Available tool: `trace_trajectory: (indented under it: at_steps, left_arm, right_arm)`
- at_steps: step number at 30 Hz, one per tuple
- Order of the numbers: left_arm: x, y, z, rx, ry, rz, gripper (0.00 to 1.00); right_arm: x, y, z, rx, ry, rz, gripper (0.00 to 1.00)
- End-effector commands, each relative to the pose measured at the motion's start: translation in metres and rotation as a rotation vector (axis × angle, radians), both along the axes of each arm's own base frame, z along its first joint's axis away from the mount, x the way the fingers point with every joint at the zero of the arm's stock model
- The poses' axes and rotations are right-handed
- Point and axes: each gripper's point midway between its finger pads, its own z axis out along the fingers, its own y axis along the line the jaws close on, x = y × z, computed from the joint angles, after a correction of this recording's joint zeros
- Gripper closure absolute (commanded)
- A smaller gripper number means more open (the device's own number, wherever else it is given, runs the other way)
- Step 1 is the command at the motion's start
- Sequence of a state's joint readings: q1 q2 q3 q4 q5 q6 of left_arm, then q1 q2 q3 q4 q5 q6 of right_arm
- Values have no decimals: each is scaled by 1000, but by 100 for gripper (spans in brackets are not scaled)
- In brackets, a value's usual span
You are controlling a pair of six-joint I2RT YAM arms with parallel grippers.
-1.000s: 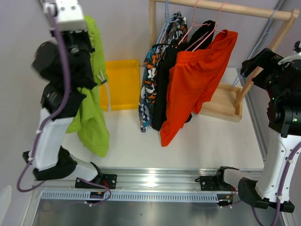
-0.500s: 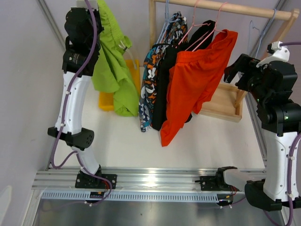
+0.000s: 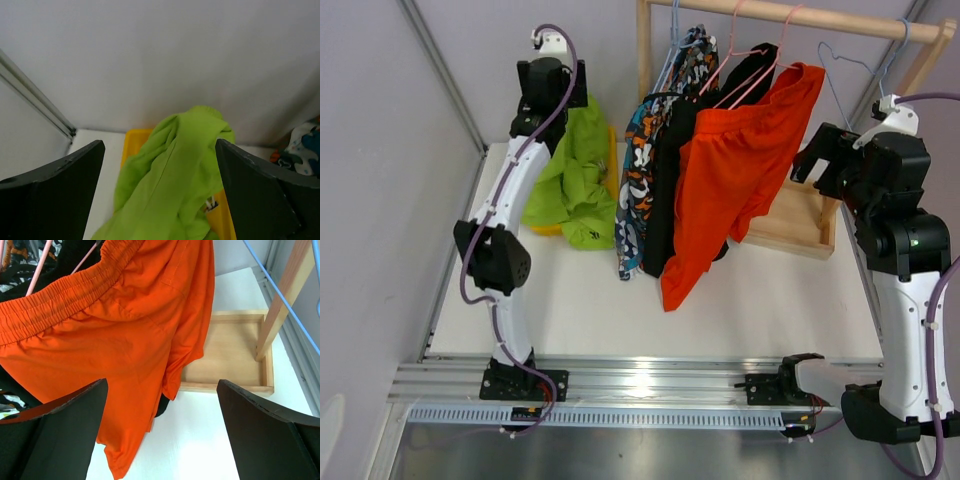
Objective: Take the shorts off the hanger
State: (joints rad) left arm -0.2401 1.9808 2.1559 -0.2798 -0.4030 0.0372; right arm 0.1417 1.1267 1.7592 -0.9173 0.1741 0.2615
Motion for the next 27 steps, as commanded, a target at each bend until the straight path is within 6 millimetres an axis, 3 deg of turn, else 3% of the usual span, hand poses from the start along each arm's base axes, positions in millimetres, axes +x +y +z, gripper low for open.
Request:
trace_trajectory:
  at_steps: [1,4,5,7,8,9,10,11,12,13,14,15,16,18,19,21,22,23,25,26,27]
  left_arm:
    - [6,-11,-6,-112,25,-63,1]
    - [-11,-20,19,-130,-8,-109,1]
    - [-31,-19,44,-137,-49,-121,1]
    - [-53,-24,57,-143,-49,-140,1]
    - [-74,-21,78,-152,-77,-145,1]
    - [-87,-25,84,-151,-78,-156,1]
    - [-96,-27,75,-143,-52,-164,1]
    - [-127,-26,105,-156,-119,-177,1]
    - [-142,-25,116,-163,-152,-184,1]
    - [-146,-28,77,-147,-80,-187,1]
    - [-159,-33,91,-165,-135,-219,0]
    - [-190,-26,114,-186,-205,-234,1]
    - [-196,-27,97,-195,-179,-240,1]
    - [-221,-28,81,-204,-160,-265,1]
    - [-227,-31,67,-211,-135,-276,1]
    - [-248,-33,60,-223,-141,-299,1]
    - [-254,-33,57,-227,-142,-309,1]
    - [-256,-36,36,-225,-104,-316,1]
    - [-273,-33,39,-253,-127,-332,1]
    - [-274,-34,21,-252,-94,-335,1]
    - [-277,-34,18,-257,-93,-339,1]
  right_arm:
    - [-5,10,12,31,-46,52,1]
    - [-12,24,22,61,-81,130,0]
    - [-13,29,25,74,-91,154,1]
    - [-14,49,36,118,-123,259,0]
    - [-13,53,40,132,-133,276,0]
    - [-6,59,42,148,-134,298,0]
    - [0,61,42,162,-129,298,1]
    - [4,62,50,171,-145,297,1]
    - [10,63,54,176,-156,299,1]
    - [24,67,49,190,-136,300,0]
    - [31,68,51,197,-139,299,1]
    - [39,69,60,199,-168,295,1]
    - [56,71,52,201,-148,287,0]
    - [72,69,62,199,-182,261,1]
    - [90,66,54,194,-162,232,1]
    - [103,65,64,205,-193,210,1]
    - [111,66,63,209,-195,207,1]
    - [125,68,56,213,-179,201,1]
    - [136,70,67,224,-213,192,1]
    - [148,73,61,225,-201,187,0]
    - [153,74,62,230,-203,179,1]
